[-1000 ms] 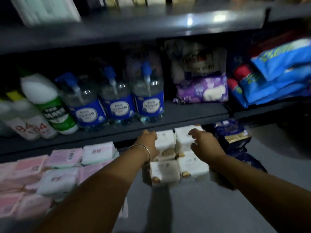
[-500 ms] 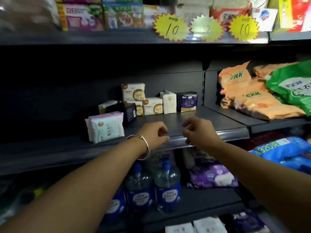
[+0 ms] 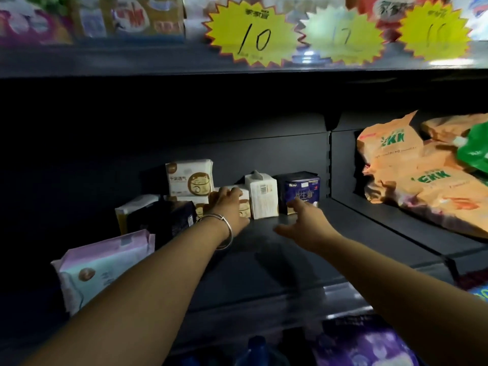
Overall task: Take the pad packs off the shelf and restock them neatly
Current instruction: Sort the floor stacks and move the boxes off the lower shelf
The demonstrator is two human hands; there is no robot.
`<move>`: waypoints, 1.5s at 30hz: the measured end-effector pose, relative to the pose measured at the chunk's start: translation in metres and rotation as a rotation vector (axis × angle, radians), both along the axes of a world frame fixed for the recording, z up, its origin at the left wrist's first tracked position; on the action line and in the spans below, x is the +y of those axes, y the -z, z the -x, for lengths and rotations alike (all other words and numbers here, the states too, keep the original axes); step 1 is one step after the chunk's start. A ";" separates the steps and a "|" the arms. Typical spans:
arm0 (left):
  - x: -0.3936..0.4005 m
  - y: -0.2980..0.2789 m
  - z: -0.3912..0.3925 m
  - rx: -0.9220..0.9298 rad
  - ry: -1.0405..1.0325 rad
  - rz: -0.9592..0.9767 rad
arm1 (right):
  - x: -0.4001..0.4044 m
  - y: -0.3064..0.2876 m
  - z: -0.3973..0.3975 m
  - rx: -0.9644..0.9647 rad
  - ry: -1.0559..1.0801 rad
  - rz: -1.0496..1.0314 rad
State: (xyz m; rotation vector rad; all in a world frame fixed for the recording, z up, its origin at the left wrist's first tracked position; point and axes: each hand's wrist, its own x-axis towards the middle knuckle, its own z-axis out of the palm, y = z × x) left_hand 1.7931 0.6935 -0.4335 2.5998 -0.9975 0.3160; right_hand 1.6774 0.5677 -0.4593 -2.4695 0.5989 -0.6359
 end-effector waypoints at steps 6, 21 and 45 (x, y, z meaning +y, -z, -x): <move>-0.012 0.000 -0.067 -0.149 -0.222 0.146 | -0.019 0.002 -0.086 -0.057 0.050 0.012; -0.035 -0.013 -0.143 0.052 -0.480 0.536 | -0.039 -0.003 -0.184 -0.133 0.338 -0.216; -0.037 -0.005 -0.072 0.042 -0.327 0.646 | -0.029 -0.011 -0.112 -0.379 0.261 -0.208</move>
